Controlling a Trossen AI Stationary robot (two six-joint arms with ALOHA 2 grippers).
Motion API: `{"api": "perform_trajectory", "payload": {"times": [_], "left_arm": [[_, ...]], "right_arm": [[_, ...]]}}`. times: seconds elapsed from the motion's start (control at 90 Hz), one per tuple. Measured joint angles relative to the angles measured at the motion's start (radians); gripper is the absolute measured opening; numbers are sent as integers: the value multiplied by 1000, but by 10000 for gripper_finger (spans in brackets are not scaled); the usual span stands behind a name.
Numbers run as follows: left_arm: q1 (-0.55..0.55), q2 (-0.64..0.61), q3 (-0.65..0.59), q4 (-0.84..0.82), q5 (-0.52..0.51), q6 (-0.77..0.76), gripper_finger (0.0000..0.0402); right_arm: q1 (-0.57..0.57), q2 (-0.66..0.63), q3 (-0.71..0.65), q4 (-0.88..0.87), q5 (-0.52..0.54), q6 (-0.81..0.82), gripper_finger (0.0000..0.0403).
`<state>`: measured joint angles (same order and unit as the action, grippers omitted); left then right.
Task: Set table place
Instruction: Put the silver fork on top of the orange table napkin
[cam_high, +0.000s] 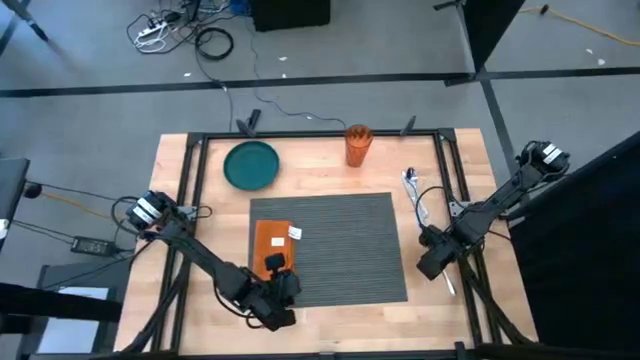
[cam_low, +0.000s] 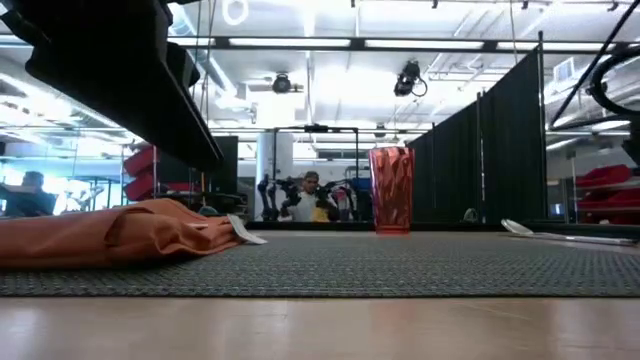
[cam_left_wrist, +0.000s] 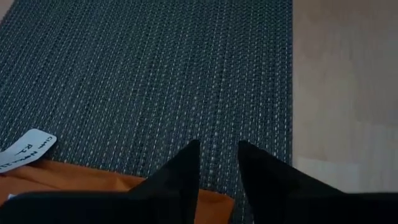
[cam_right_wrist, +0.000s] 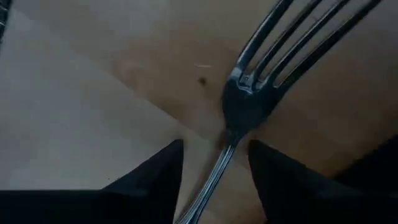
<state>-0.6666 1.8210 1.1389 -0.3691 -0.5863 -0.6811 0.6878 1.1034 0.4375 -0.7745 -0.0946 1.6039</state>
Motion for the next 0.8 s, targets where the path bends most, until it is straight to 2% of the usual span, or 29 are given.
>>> {"api": "perform_trajectory", "payload": {"times": [0.333, 0.444, 0.622, 0.8], "left_arm": [[0, 0, 1, 7, 0, 21, 94], [0, 0, 1, 8, 0, 22, 94], [0, -1, 7, 7, 0, 19, 94], [0, -1, 58, -48, 0, 24, 94]], "right_arm": [[1, 1, -1, 16, 26, -40, 10], [1, 4, 13, 9, 32, -78, 8], [-3, 3, 107, 9, 105, -128, 2], [-30, 3, 222, 96, 257, -236, 1]]}}
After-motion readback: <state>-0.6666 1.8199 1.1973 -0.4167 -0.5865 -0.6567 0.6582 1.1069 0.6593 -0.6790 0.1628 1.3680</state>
